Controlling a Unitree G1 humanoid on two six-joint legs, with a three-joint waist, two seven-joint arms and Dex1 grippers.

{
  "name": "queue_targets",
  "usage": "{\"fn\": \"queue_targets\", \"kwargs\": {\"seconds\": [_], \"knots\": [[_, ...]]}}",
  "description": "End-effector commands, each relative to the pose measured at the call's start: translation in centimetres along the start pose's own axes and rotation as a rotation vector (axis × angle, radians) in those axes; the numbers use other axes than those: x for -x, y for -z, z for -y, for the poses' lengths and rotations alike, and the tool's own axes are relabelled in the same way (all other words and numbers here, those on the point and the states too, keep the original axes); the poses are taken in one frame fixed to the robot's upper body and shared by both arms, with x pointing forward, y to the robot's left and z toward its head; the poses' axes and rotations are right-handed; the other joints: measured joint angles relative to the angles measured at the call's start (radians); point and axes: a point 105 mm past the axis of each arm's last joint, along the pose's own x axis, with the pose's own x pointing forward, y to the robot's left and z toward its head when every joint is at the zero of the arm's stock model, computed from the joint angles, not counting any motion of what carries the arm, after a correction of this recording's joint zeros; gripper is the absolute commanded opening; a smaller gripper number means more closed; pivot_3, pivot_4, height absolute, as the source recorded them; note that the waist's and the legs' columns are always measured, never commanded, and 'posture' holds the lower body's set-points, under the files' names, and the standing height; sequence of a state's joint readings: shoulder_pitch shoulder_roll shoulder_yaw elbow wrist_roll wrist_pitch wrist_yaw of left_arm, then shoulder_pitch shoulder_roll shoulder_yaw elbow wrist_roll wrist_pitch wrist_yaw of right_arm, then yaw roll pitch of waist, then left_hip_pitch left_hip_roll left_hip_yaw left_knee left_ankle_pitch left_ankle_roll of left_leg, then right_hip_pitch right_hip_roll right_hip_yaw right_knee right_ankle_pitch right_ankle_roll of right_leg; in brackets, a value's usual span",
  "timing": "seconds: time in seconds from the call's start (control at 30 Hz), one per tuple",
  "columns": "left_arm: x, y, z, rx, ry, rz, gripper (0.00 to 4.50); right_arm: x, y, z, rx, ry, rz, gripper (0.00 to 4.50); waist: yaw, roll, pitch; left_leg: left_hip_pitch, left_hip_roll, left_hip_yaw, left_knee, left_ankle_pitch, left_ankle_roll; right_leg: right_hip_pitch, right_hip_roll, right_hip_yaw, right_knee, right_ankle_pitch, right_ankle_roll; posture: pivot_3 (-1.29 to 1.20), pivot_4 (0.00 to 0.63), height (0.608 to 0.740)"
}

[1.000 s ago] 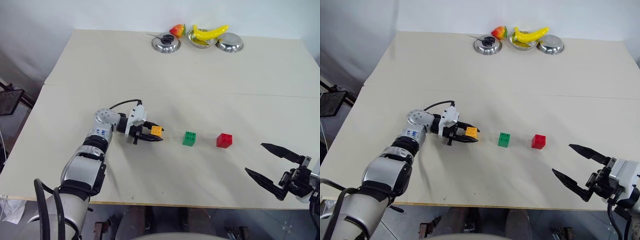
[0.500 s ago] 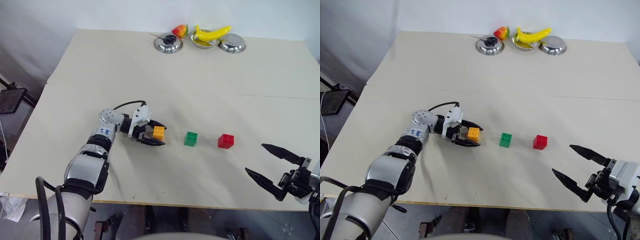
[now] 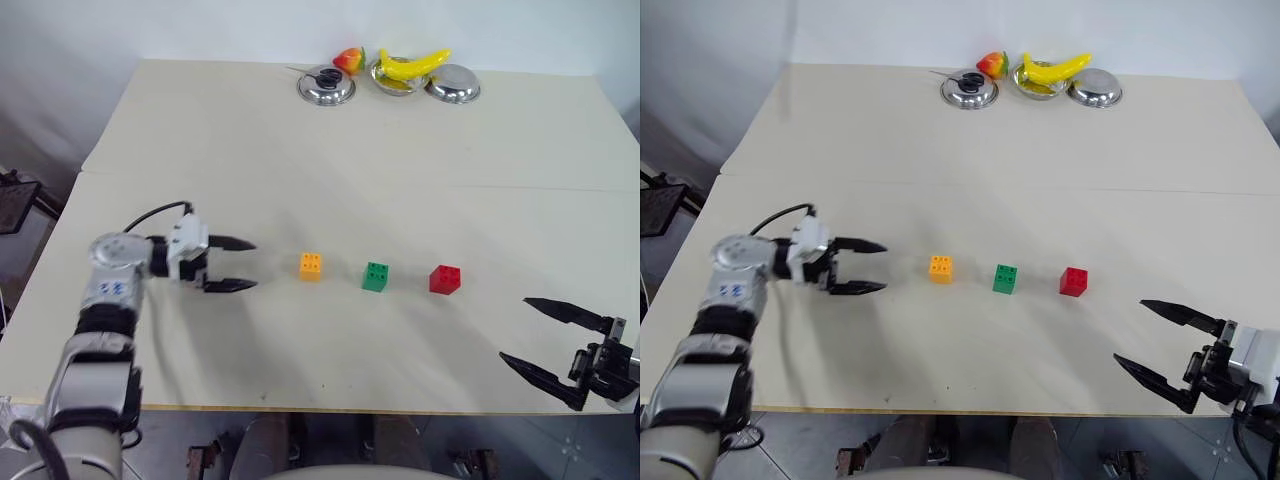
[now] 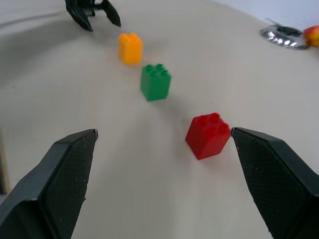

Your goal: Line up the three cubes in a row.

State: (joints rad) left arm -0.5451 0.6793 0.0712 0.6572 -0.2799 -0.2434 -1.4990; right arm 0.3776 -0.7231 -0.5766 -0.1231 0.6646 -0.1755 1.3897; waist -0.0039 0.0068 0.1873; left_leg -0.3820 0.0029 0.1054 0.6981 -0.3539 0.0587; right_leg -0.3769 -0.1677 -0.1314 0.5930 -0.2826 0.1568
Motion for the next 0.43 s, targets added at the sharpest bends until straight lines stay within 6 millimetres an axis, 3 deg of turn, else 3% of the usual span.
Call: {"fn": "queue_targets", "kwargs": {"seconds": [0.03,0.2,0.3,0.43], "knots": [[1.7,-1.9,1.7,-0.038,-0.064,0.030,3.76,1.5,0.1,0.2,0.081,-0.070,-0.035,4.50,-0.001,0.001,0.000,0.000,0.000,0.000,0.000,0.000,0.000,0.000,0.000,0.000,0.000,0.000,0.000,0.00,0.150,0.740],[2.2,-2.4,3.8,-0.001,-0.262,0.041,3.76,1.9,0.8,1.6,0.095,-0.063,-0.038,4.50,0.009,0.001,0.001,0.002,-0.001,-0.002,0.000,0.000,0.000,0.003,-0.003,0.000,0.000,0.000,0.000,0.00,0.150,0.740],[2.4,-1.8,5.4,0.037,-0.313,0.024,3.76,1.5,1.0,2.4,0.089,-0.058,-0.034,4.50,0.002,0.002,0.000,0.005,-0.001,-0.002,0.000,0.000,-0.001,0.005,-0.004,0.001,0.000,0.000,0.000,0.00,0.150,0.740],[2.7,-1.5,5.9,0.070,-0.348,0.021,3.76,1.3,1.5,2.9,0.082,-0.059,-0.035,4.50,0.003,0.003,0.001,0.007,0.000,-0.002,-0.002,-0.001,-0.002,0.005,-0.003,0.000,0.000,-0.001,-0.002,0.00,0.150,0.740]]}}
